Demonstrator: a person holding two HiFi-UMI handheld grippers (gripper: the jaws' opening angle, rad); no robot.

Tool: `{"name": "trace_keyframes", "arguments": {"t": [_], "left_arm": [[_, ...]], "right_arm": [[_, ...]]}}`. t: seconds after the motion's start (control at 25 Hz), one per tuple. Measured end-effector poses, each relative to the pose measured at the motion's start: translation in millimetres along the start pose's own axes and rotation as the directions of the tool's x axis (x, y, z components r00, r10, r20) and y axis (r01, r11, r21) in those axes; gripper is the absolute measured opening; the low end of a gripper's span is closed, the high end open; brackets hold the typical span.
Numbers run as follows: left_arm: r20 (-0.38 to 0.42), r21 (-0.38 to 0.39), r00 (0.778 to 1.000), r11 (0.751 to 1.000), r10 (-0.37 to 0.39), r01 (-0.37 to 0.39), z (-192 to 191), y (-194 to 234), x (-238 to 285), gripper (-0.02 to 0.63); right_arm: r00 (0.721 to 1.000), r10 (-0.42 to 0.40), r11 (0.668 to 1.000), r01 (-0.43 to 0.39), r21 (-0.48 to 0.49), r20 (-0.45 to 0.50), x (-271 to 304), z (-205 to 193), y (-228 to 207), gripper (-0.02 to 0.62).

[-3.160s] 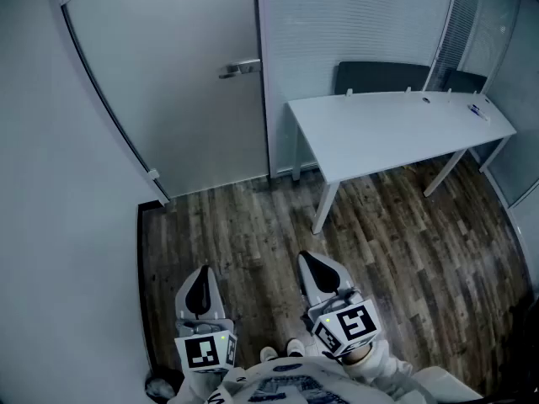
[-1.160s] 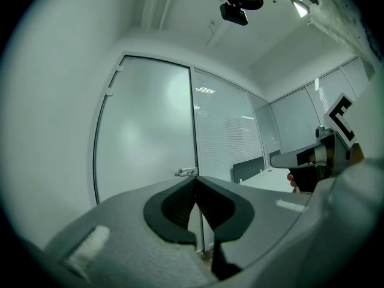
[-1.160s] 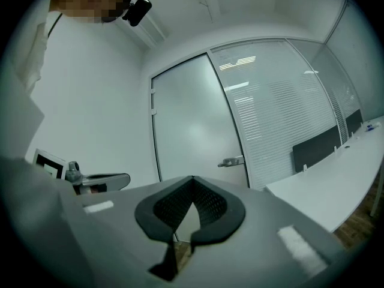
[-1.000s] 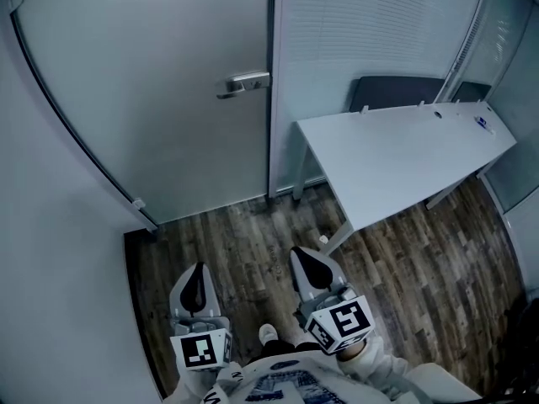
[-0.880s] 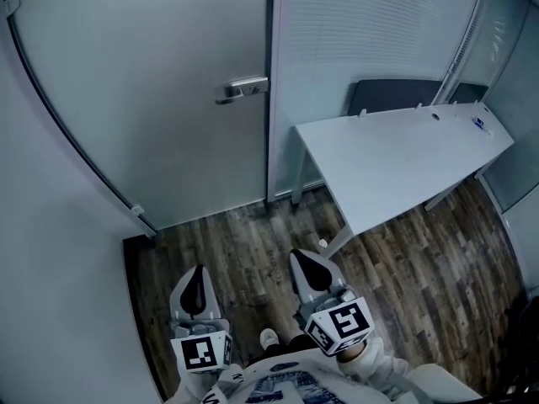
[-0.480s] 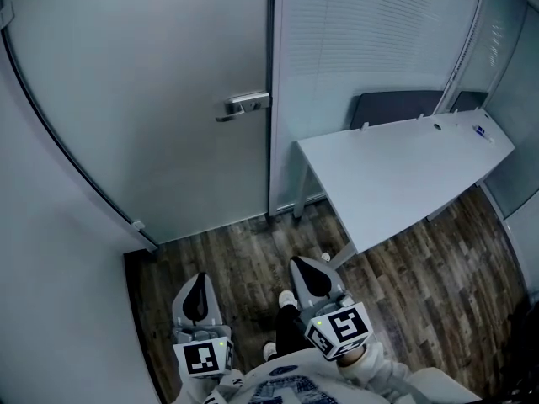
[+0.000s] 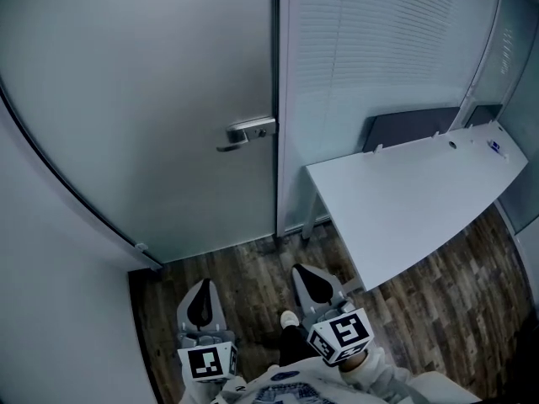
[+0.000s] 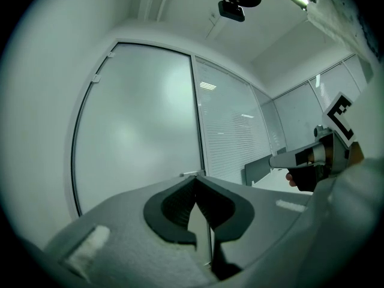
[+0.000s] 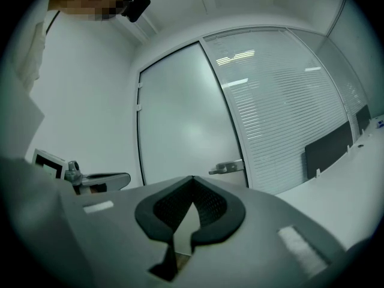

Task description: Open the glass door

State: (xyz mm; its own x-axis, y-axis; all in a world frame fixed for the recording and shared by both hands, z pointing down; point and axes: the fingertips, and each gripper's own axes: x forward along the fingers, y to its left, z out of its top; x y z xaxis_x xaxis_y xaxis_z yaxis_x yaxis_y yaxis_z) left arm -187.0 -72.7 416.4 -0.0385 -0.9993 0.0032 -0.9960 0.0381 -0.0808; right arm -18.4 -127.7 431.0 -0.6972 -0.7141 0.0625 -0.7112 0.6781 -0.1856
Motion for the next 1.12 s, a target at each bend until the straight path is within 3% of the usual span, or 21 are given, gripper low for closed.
{"name": "trace_keyframes", "arguments": {"t": [0.72, 0.76, 0.96, 1.12], "left_arm": [[-0.049, 0.037, 0.997, 0.998, 0.051, -0.049, 0, -4, 150, 0.011], [-0.055, 0.036, 0.997, 0.998, 0.054, -0.052, -2, -3, 158, 0.046], [-0.075, 0.074, 0.995, 0.996, 0.060, -0.054, -13, 3, 181, 0.101], [-0.071, 0.152, 0.996, 0.987, 0.061, -0.049, -13, 13, 207, 0.187]], "right_arm": [[0.995, 0.085, 0.995, -0.082, 0.056, -0.049, 114, 10, -101, 0.003], [0.995, 0.088, 0.995, -0.085, 0.056, -0.053, 120, 9, -105, 0.003], [0.993, 0.093, 0.993, -0.088, 0.076, -0.074, 140, 6, -114, 0.003], [0.995, 0.078, 0.995, -0.073, 0.072, -0.065, 161, 12, -121, 0.003]]}}
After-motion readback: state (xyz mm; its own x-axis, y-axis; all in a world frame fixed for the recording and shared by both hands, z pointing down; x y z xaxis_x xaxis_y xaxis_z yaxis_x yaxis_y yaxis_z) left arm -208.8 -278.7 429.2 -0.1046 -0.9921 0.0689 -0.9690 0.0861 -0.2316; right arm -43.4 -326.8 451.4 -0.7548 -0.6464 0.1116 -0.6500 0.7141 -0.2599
